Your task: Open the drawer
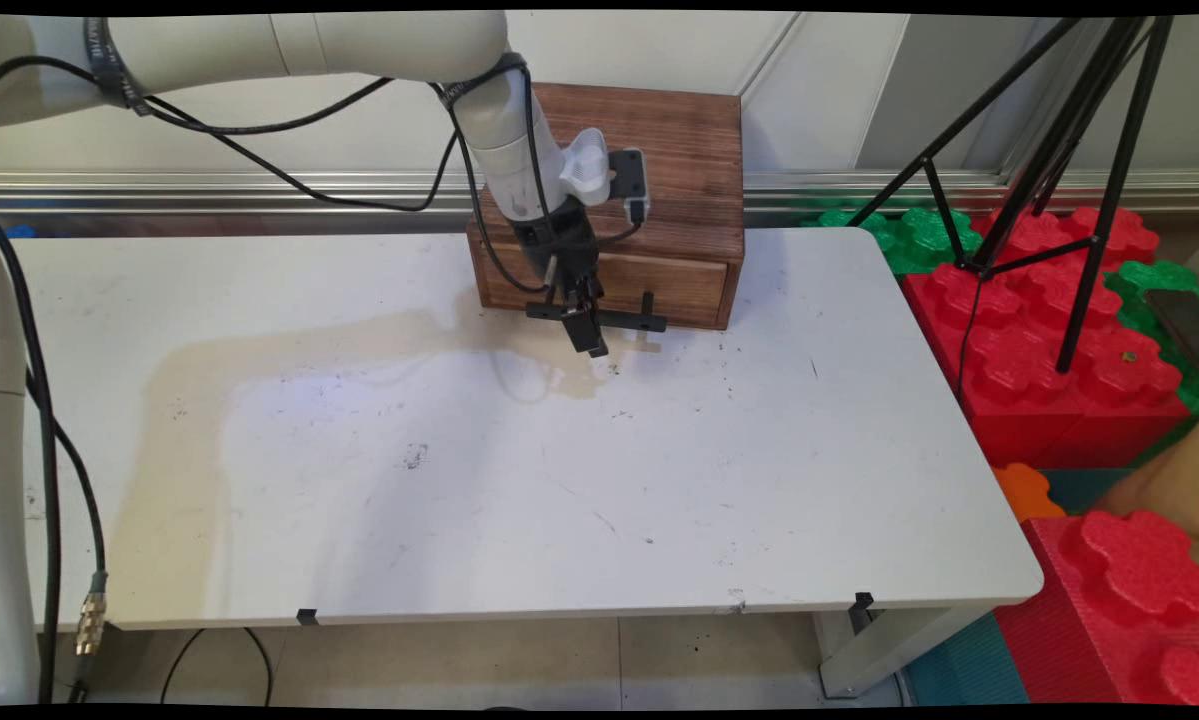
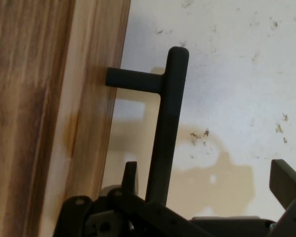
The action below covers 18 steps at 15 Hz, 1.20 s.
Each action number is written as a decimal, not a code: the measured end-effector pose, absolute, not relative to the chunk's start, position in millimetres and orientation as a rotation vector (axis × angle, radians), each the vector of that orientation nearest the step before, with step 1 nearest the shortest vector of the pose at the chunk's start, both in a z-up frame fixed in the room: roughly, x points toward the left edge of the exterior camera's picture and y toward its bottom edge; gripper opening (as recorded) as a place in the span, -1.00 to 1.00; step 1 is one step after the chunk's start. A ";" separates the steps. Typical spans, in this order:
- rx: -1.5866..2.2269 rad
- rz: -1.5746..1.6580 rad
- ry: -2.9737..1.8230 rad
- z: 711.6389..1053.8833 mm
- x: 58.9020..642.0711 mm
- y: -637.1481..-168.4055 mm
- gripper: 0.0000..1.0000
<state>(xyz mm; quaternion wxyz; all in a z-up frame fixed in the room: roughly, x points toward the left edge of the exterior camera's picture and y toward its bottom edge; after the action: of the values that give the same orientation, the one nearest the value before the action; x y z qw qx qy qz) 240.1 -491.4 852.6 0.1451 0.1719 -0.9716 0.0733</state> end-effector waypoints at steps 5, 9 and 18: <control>0.423 0.203 -2.841 844.7 239.4 -492.1 1.00; 0.380 0.199 -2.863 841.3 239.6 -491.5 1.00; 0.302 0.188 -2.897 837.8 237.4 -483.5 1.00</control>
<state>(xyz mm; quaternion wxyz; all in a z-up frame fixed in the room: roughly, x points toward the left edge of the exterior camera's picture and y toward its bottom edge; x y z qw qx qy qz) 237.4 -483.5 837.8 0.1113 0.1027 -0.9864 0.0640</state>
